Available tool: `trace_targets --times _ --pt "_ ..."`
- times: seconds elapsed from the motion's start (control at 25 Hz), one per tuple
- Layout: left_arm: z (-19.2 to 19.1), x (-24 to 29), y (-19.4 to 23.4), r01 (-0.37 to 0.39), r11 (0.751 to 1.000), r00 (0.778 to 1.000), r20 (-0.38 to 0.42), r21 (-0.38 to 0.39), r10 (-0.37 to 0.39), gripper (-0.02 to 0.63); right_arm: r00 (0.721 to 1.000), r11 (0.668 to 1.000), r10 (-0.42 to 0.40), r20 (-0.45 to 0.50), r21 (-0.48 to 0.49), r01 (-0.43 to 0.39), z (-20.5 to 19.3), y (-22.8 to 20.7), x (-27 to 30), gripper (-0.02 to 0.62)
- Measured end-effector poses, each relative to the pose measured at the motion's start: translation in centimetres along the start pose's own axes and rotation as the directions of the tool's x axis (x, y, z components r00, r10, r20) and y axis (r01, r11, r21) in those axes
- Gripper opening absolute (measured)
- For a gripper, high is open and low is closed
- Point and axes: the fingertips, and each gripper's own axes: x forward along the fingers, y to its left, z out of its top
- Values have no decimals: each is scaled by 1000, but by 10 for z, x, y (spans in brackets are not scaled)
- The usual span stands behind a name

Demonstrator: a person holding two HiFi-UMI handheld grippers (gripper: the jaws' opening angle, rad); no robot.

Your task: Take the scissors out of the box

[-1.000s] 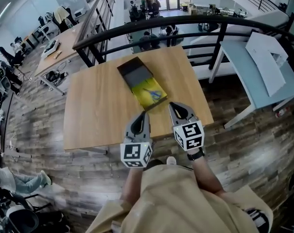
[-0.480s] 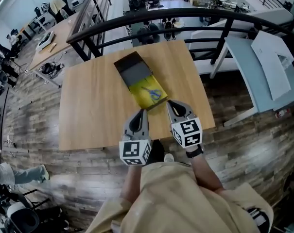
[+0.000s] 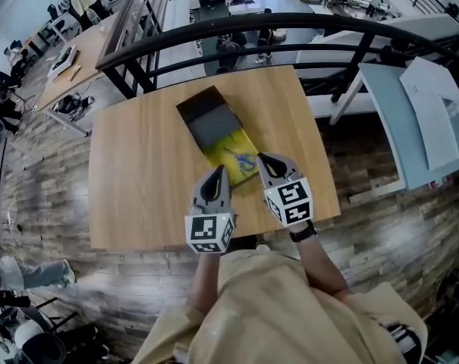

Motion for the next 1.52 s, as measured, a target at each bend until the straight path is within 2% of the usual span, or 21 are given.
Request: trace_targets --times 0.24,0.44,0.56,0.72,1.04,1.24,1.28,1.36,1.52 --pt "-20 39 34 -10 999 999 -50 -41 8 12 991 993 112 -77 -26 -114 -13 2 56 15" --pt "-38 68 62 -19 998 996 -92 -67 13 12 977 988 139 -163 -46 -148 -34 -3 96 15" --pt "-54 81 71 -12 997 993 -118 -75 3 12 957 980 172 -233 -56 -190 -56 -5 114 15" --pt "-69 98 80 -4 998 988 -153 -69 -6 12 915 971 194 -354 -67 -231 -87 -12 134 15" --pt "-84 132 93 26 993 985 -168 -112 -45 12 840 940 209 -501 -135 -314 -137 -14 173 17" --pt "-91 151 93 49 991 982 -175 -124 -70 12 763 920 206 -612 -145 -365 -175 -14 188 17" --pt "-92 153 94 50 991 981 -178 -125 -72 12 753 916 204 -626 -149 -372 -180 -14 192 24" --pt "-95 157 98 50 991 980 -183 -126 -73 12 731 908 194 -654 -163 -386 -191 -13 200 111" --pt "-100 160 109 37 990 980 -188 -136 -63 12 682 882 167 -712 -202 -426 -212 -9 214 123"
